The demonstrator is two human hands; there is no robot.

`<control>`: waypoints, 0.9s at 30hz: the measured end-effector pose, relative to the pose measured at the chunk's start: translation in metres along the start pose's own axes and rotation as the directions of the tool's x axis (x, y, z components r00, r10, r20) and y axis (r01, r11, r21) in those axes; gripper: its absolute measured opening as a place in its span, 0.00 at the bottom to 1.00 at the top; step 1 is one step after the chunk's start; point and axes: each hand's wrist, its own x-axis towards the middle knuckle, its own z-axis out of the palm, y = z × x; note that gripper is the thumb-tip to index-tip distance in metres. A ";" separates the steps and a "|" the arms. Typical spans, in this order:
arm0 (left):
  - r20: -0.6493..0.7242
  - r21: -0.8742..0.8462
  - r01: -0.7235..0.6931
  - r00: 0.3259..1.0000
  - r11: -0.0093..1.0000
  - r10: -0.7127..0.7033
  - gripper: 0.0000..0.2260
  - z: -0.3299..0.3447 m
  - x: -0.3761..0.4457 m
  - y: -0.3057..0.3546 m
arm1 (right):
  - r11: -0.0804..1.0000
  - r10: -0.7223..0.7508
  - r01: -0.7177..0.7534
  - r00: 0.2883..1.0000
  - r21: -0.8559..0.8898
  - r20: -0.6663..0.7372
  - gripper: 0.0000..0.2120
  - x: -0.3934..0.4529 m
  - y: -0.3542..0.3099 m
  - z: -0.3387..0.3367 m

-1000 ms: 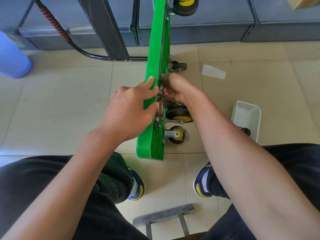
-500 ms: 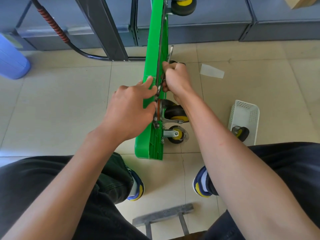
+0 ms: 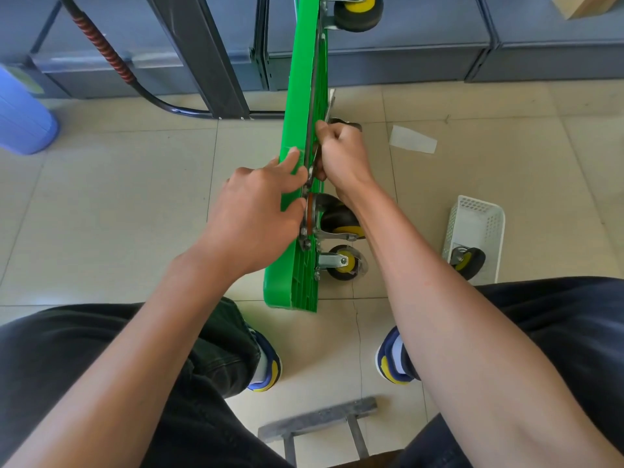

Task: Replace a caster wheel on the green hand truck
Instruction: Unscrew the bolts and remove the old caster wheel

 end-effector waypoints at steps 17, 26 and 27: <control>0.004 -0.027 0.052 0.999 0.998 -0.052 0.19 0.000 0.002 0.001 | 1.000 -0.018 0.018 1.000 0.010 -0.020 0.20 -0.007 0.004 0.007; 0.008 -0.036 0.057 0.998 0.998 -0.057 0.20 0.000 0.004 -0.001 | 0.991 -0.131 0.131 0.991 -0.027 -0.031 0.18 -0.019 -0.001 -0.001; 0.009 -0.036 0.055 0.998 0.998 -0.055 0.20 0.000 0.003 -0.002 | 0.989 -0.149 0.148 0.988 -0.027 -0.036 0.18 -0.021 -0.001 -0.003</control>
